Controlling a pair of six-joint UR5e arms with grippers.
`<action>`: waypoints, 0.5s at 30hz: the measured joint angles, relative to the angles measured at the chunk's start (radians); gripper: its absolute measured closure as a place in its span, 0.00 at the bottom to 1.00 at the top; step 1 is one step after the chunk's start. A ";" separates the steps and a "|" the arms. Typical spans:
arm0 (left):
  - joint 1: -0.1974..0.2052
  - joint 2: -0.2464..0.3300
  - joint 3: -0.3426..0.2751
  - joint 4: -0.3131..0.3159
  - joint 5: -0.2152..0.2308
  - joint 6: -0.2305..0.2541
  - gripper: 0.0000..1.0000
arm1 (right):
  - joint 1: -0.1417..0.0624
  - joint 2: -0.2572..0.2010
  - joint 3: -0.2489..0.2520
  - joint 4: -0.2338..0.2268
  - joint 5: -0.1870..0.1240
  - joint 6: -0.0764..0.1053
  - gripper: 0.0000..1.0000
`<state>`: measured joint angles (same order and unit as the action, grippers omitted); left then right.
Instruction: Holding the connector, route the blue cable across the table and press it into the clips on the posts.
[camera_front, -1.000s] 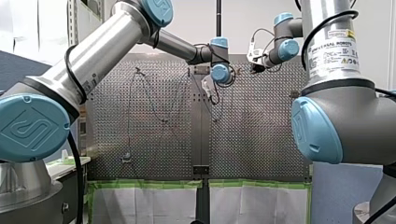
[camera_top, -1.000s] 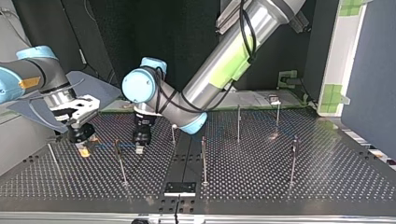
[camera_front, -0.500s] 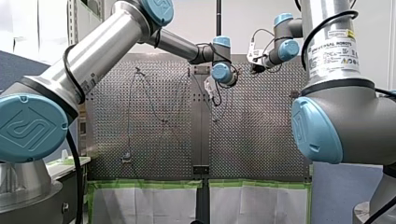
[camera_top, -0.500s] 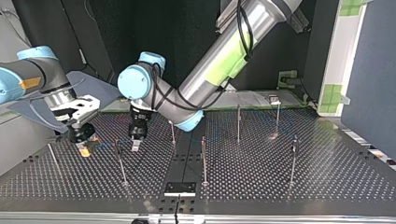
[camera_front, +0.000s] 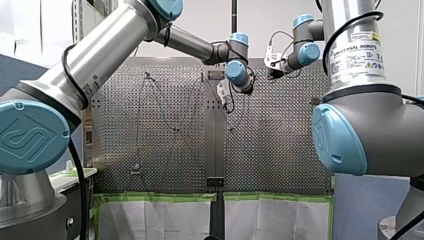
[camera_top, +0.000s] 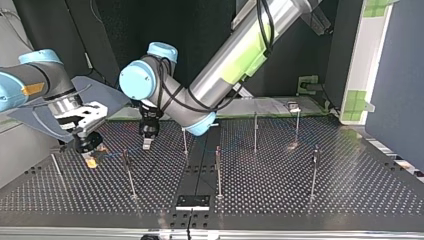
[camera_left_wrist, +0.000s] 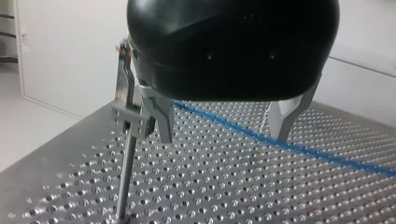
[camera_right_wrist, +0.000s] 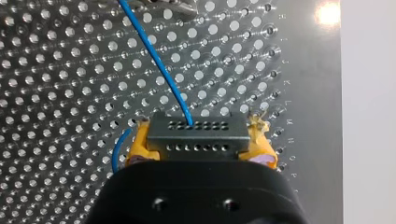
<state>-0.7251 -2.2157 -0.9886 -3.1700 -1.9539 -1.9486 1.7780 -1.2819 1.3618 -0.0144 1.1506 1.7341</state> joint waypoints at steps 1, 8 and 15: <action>-0.001 0.010 -0.009 0.002 0.001 0.000 0.00 | 0.000 0.000 0.000 0.000 0.000 0.000 1.00; -0.006 0.077 -0.076 0.049 0.010 0.006 0.00 | 0.002 0.000 0.000 0.001 0.000 0.000 1.00; -0.006 0.147 -0.147 0.116 0.043 0.043 0.00 | 0.004 0.000 0.000 0.002 0.000 -0.001 1.00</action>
<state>-0.7313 -2.0683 -1.1357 -3.0541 -1.9108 -1.9051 1.7816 -1.2818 1.3617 -0.0126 1.1501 1.7333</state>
